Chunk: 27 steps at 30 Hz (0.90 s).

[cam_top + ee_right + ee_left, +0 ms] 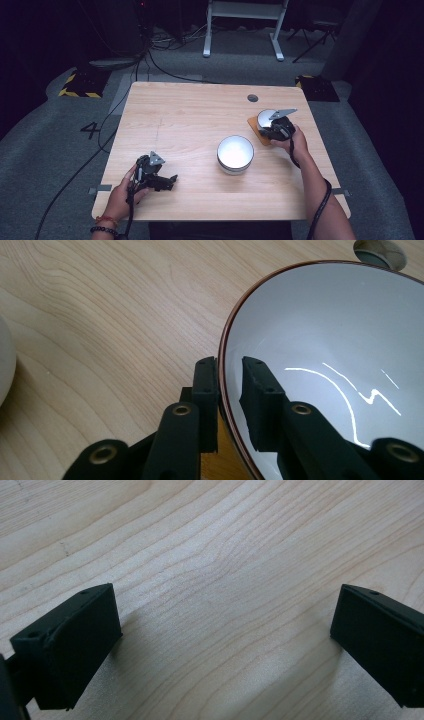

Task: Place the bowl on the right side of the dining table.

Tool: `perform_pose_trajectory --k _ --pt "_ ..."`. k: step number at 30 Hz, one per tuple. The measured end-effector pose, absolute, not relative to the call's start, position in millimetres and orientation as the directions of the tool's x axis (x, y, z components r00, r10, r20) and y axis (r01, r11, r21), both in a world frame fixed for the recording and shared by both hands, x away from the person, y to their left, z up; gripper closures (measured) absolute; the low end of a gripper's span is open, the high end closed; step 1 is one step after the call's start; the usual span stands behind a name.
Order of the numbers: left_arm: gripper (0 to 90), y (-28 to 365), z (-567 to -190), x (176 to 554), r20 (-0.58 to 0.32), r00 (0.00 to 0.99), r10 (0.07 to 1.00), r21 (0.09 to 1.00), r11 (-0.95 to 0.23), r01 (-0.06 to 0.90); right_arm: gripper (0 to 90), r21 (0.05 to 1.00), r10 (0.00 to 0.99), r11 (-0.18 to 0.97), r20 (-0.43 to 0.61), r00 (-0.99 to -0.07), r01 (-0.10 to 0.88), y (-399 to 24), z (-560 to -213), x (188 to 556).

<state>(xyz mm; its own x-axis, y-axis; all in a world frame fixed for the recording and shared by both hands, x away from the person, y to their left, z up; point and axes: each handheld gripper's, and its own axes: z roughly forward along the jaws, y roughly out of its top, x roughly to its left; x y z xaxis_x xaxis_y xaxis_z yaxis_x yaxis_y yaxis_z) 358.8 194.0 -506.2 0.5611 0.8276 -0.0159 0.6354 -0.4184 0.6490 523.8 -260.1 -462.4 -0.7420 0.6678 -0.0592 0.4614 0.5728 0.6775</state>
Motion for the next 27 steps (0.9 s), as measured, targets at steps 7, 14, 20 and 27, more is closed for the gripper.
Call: perform_pose_trajectory --k 7,14,20,27 --pt "0.0 193.9 -506.2 358.8 -0.021 0.560 0.828 0.650 -0.414 0.637 74.0 0.676 0.677 0.563 -0.047 -0.735 0.475 -262.4 -461.3 521.8" --pt "0.0 194.1 -506.2 358.8 -0.017 0.561 0.827 0.649 -0.418 0.636 70.1 0.690 0.679 0.552 -0.046 -0.732 0.468 -264.7 -458.5 520.5" --pt "0.0 194.1 -506.1 358.8 -0.017 0.561 0.827 0.649 -0.418 0.636 64.7 0.695 0.682 0.550 -0.054 -0.729 0.464 -267.4 -454.6 519.2" --pt "0.0 194.1 -506.2 358.8 -0.016 0.561 0.827 0.649 -0.419 0.636 58.0 0.704 0.688 0.535 -0.043 -0.724 0.467 -270.1 -451.4 516.8"
